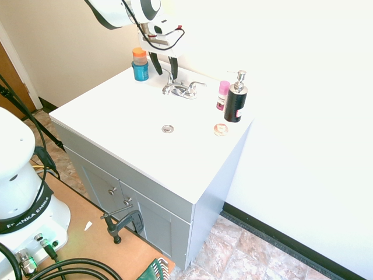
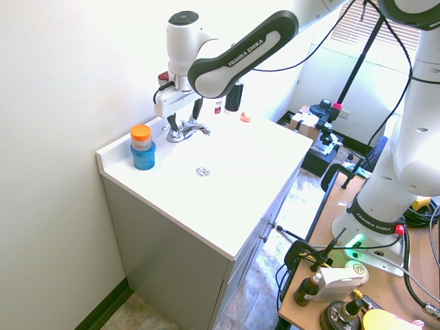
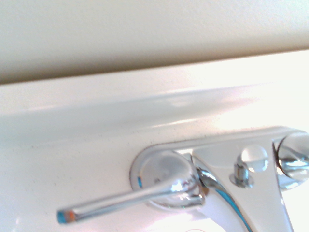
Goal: Turn off the hot water
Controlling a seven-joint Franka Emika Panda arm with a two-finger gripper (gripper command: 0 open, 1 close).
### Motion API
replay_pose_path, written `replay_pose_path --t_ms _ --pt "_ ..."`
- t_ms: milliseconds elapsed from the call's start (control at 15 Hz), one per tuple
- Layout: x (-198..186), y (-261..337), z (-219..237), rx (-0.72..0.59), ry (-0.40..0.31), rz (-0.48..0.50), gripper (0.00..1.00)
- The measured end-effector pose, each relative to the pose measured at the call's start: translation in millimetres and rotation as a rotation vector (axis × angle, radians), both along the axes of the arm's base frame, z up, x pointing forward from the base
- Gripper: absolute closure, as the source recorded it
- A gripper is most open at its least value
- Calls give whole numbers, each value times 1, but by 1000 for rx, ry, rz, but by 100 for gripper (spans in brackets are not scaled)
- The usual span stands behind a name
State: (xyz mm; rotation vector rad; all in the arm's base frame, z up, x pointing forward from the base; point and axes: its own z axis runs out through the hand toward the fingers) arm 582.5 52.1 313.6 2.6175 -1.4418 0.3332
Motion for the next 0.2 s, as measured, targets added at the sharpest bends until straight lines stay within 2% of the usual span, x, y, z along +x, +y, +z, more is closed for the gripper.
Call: replay_pose_path --t_ms 200 --pt "-37 -21 2 22 12 11 0"
